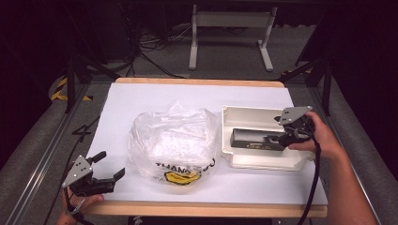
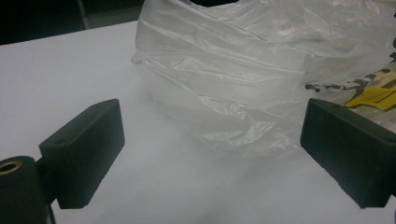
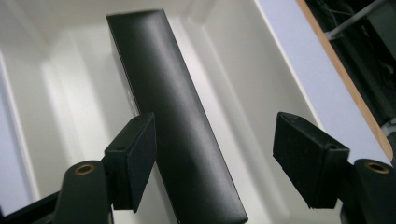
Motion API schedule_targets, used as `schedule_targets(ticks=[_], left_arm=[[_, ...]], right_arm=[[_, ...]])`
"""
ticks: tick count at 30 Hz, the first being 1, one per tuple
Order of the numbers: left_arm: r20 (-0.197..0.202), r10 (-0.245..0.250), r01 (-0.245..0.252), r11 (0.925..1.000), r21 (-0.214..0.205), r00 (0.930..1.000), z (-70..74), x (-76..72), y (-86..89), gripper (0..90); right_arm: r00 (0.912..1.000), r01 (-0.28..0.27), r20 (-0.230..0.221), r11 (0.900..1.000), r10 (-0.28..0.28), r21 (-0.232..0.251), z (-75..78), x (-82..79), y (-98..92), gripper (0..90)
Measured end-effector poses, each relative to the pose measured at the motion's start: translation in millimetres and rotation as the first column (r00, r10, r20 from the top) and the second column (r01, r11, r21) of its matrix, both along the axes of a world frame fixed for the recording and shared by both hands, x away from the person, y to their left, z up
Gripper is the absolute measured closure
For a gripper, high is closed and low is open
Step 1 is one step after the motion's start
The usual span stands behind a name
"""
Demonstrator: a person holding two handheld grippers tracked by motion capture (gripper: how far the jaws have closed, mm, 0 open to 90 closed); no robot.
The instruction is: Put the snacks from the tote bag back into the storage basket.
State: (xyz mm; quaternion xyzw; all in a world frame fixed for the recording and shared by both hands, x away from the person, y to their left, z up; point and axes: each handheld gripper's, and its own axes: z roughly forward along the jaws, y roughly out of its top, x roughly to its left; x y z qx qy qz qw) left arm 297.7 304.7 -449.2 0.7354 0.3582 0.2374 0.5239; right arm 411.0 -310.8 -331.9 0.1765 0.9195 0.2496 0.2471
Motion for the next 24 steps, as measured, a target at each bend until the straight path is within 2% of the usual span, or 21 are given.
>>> schedule_targets(ticks=[3, 5, 6, 8, 10, 13, 16, 20, 24], left_arm=[[0.009, 0.002, -0.002, 1.0000, -0.002, 1.0000, 0.5, 0.2, -0.8, 7.3], [0.008, 0.003, -0.003, 1.0000, -0.001, 1.0000, 0.8, 0.1, -0.9, 7.2], [0.009, 0.002, -0.002, 1.0000, -0.003, 1.0000, 0.7, 0.4, -0.8, 7.3], [0.013, 0.004, -0.004, 1.0000, -0.006, 0.9999, 1.0, 0.9, -0.3, 7.3], [0.014, 0.006, -0.006, 0.9999, -0.011, 0.9999, 1.3, 1.2, 0.2, 7.2], [0.013, 0.008, -0.008, 0.9999, -0.008, 0.9999, 0.5, 2.6, -0.1, 7.2], [0.010, 0.004, -0.004, 1.0000, 0.001, 0.9999, 0.1, 4.2, -0.8, 7.3], [0.009, 0.007, -0.007, 1.0000, 0.000, 0.9999, -0.4, 5.9, -0.9, 7.2], [0.007, 0.005, -0.005, 1.0000, 0.002, 1.0000, -1.0, 7.6, -0.6, 7.3]], right_arm=[[0.9983, 0.045, 0.035, 0.9983, -0.047, 0.036, 4.0, -5.5, -1.0, 28.8], [0.9948, 0.079, 0.057, 0.9931, -0.085, 0.087, 8.4, -11.0, -2.3, 28.8], [0.9929, 0.090, 0.070, 0.9915, -0.096, 0.095, 10.0, -12.8, -2.7, 28.4], [0.9893, 0.108, 0.083, 0.9848, -0.120, 0.135, 13.5, -17.8, -3.9, 26.9], [0.9819, 0.142, 0.102, 0.9770, -0.159, 0.160, 16.8, -23.6, -5.1, 26.4], [0.9741, 0.175, 0.105, 0.9624, -0.200, 0.207, 19.2, -30.4, -7.8, 25.4], [0.9670, 0.200, 0.113, 0.9549, -0.228, 0.220, 18.7, -35.3, -9.4, 24.4], [0.9646, 0.205, 0.118, 0.9517, -0.236, 0.229, 17.7, -41.5, -11.6, 23.9], [0.9575, 0.226, 0.121, 0.9418, -0.262, 0.248, 18.0, -49.3, -15.9, 22.9]])
